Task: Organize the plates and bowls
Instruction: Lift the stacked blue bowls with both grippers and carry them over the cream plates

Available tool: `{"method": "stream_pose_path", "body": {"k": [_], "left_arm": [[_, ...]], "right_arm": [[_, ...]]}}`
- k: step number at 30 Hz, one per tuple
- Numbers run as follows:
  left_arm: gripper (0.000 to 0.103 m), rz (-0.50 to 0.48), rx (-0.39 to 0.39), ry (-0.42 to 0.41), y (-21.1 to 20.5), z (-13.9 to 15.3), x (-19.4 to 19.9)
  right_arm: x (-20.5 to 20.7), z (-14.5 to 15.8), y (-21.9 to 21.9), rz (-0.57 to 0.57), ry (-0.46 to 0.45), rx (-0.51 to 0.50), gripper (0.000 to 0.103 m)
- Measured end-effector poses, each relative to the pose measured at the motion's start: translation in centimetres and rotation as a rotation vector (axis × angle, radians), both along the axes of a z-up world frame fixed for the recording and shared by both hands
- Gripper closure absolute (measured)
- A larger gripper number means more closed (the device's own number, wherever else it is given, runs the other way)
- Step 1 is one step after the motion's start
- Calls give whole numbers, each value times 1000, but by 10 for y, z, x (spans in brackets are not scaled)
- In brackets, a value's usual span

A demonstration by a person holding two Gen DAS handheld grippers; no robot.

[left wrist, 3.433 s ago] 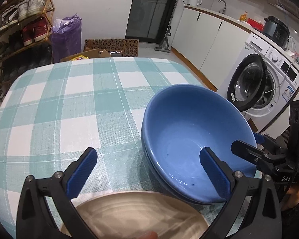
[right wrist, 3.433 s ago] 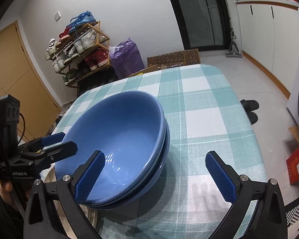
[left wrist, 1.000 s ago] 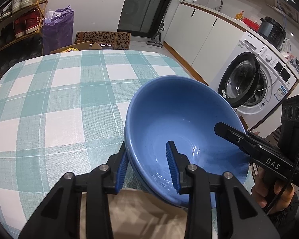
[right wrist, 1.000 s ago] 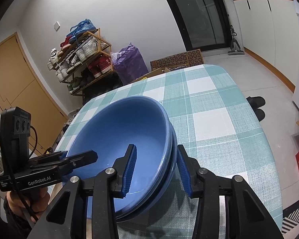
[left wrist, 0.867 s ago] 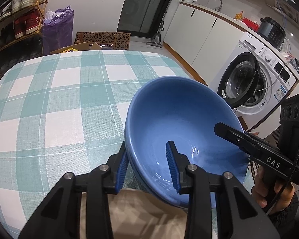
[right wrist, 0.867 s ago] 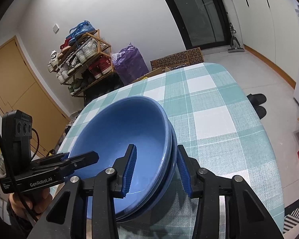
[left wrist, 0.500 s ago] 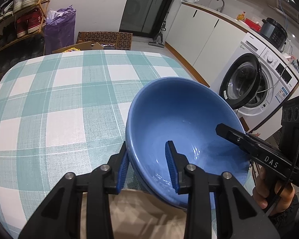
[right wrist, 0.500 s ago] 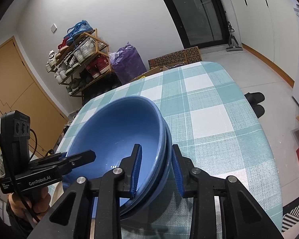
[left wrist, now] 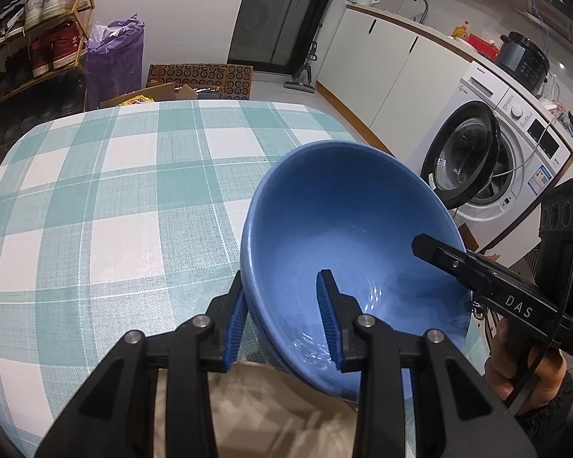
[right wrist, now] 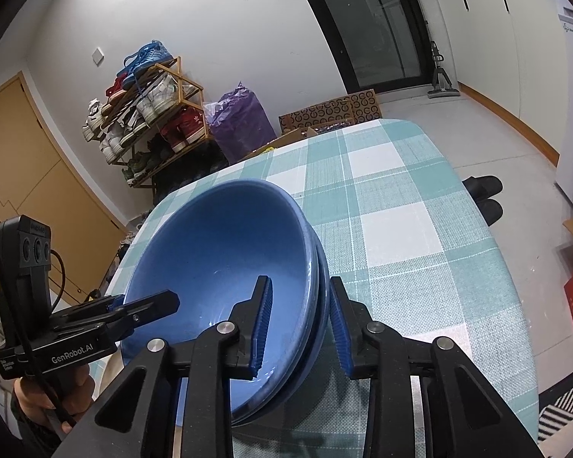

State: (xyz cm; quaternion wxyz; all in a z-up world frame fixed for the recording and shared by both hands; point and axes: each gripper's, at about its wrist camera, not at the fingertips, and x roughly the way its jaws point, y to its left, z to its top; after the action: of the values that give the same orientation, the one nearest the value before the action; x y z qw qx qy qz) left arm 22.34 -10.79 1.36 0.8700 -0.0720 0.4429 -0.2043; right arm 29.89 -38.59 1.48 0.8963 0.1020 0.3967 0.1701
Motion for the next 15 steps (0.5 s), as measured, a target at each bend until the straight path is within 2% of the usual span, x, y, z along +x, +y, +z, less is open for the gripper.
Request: {"method": "stream_pose_path", "body": {"k": [15], "left_arm": [[69, 3, 3, 4, -3, -2, -1]], "right_arm": [[-3, 5, -1, -12, 3, 6, 72]]}}
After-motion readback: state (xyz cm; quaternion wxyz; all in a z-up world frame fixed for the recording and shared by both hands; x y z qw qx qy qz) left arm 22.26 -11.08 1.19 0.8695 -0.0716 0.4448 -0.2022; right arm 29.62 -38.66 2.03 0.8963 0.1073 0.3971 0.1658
